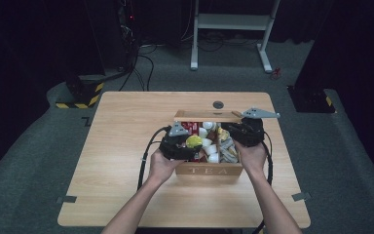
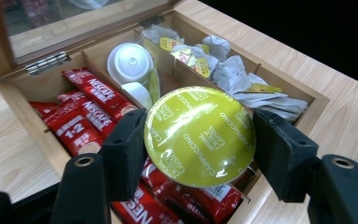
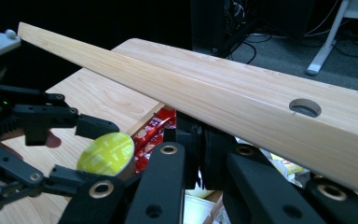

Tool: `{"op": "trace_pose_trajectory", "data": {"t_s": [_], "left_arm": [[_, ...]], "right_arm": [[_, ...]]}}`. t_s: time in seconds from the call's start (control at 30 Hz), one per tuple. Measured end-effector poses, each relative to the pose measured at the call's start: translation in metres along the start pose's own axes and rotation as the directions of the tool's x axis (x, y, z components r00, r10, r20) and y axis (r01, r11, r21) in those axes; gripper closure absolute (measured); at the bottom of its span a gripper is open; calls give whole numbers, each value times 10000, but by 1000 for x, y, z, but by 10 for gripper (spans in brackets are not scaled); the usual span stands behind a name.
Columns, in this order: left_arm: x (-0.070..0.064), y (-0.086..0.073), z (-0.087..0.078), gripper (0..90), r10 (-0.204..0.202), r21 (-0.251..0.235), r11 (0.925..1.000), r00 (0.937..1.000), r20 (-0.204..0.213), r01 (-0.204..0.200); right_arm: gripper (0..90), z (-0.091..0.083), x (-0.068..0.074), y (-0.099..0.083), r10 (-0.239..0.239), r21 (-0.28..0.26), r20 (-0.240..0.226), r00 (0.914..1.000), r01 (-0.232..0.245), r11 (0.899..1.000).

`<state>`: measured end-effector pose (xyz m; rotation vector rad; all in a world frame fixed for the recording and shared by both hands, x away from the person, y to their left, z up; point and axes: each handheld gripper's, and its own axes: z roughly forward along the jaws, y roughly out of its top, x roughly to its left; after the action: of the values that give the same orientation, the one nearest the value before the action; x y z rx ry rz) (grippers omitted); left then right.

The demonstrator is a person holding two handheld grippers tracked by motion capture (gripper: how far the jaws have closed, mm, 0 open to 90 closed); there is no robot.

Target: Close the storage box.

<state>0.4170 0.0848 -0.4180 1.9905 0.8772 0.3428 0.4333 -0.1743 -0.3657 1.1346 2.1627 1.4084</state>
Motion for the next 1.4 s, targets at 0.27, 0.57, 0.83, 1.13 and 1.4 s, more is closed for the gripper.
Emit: {"op": "trace_pose_trajectory", "data": {"t_s": [0.27,0.57,0.83,1.13,1.4], "left_arm": [[9,-4,-18,380,-137,-156,9998,9998,-164,134],[21,-9,-35,380,-293,-295,9992,9984,-475,279],[31,-14,-48,381,-565,-425,9976,9965,-613,539],[37,-17,-59,381,-704,-604,9960,9947,-746,660],[45,-24,-70,380,-933,-687,9938,9920,-851,876]], "right_arm": [[876,1,0,0,19,-23,11,10000,-18,10000],[876,1,0,0,19,-22,1,10000,-19,10000],[877,0,0,-1,36,-17,-37,10000,-36,10000],[877,0,0,-1,34,-34,-35,10000,-34,10000],[878,0,0,-2,55,-37,-21,10000,-55,10000]]}}
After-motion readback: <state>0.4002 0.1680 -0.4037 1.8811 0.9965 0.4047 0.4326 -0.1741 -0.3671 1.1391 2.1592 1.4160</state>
